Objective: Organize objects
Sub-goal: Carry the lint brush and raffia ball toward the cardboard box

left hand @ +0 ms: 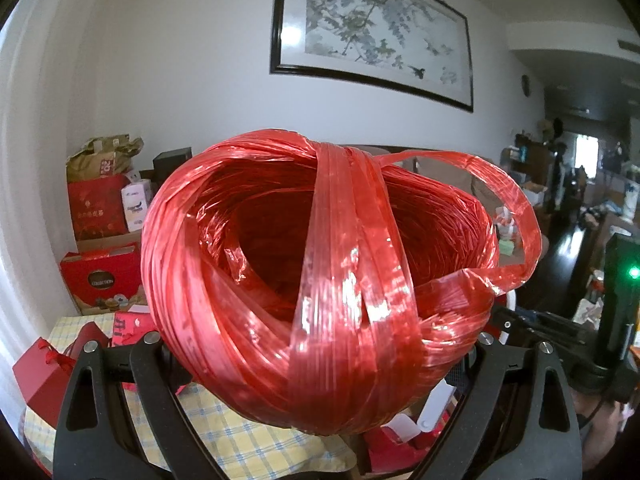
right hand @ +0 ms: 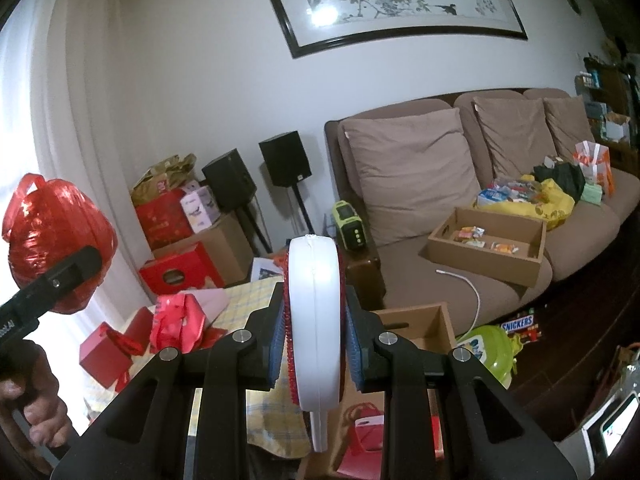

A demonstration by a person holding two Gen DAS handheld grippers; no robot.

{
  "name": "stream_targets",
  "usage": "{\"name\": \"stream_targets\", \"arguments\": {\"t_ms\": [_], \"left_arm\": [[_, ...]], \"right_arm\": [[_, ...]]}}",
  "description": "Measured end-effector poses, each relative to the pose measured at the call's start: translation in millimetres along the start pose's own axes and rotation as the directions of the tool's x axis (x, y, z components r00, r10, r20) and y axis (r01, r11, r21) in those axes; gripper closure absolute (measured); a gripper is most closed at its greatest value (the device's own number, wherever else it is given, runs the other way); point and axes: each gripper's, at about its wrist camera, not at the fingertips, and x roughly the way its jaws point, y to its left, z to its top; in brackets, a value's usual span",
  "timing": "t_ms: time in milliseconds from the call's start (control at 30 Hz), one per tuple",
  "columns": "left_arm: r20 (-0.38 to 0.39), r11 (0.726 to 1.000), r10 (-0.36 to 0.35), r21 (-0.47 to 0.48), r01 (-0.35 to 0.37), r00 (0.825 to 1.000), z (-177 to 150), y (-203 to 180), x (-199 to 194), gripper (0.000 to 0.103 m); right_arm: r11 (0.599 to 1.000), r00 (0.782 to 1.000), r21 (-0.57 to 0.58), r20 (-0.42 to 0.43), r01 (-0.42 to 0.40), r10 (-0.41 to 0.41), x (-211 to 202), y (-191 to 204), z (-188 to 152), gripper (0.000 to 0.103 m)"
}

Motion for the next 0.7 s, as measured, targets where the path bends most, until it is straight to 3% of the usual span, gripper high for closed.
{"name": "stream_targets", "arguments": {"t_ms": [700], "left_arm": [[0.000, 0.997, -0.072, -0.003, 0.072, 0.997, 19, -37, 28, 0.010]], "right_arm": [[0.999, 0.999, 0.018, 0.002, 0.037, -0.037, 6, -17, 5, 0.078]]}}
